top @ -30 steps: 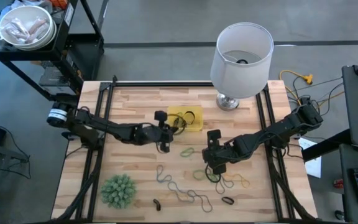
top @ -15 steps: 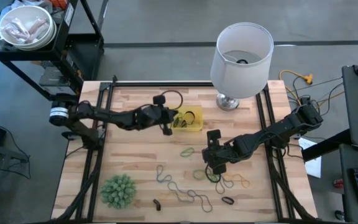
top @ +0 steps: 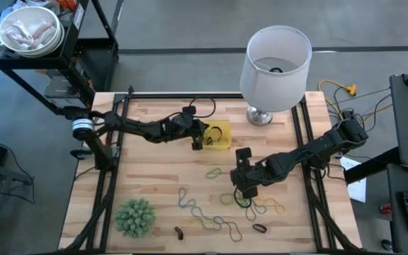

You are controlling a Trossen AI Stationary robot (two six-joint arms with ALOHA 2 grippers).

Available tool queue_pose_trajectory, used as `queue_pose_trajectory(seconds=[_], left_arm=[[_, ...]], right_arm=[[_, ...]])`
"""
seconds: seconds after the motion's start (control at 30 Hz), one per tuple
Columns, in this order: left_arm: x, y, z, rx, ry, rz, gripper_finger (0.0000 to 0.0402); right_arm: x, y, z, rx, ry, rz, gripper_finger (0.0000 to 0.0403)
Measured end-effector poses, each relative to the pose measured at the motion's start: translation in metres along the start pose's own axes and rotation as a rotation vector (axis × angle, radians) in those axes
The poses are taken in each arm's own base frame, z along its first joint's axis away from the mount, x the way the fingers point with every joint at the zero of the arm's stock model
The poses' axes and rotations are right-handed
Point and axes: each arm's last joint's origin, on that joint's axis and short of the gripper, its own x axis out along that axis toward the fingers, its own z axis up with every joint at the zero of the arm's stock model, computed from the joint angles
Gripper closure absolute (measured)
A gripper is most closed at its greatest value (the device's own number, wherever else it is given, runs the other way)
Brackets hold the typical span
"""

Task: Pick and place rubber bands into bin
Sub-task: Put the green rubber band into the yellow bin

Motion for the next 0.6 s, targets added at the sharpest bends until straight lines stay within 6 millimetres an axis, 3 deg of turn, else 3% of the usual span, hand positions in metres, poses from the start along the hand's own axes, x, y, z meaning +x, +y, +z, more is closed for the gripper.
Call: queue_pose_trajectory(seconds=[0.17,0.43,0.6], left_arm=[[0.011,-0.003,0.000,0.008,0.026,-0.015,0.0392],[0.013,-0.004,0.000,0.010,0.034,-0.020,0.0314],[0.009,-0.001,0.004,0.005,0.019,-0.003,0.0286]], right_arm=[[0.000,0.000,-0.001,0.000,0.002,0.000,0.0346],[0.002,0.001,-0.002,-0.002,0.007,-0.001,0.0345],[0.002,0.001,-0.002,-0.001,0.004,0.000,0.0346]])
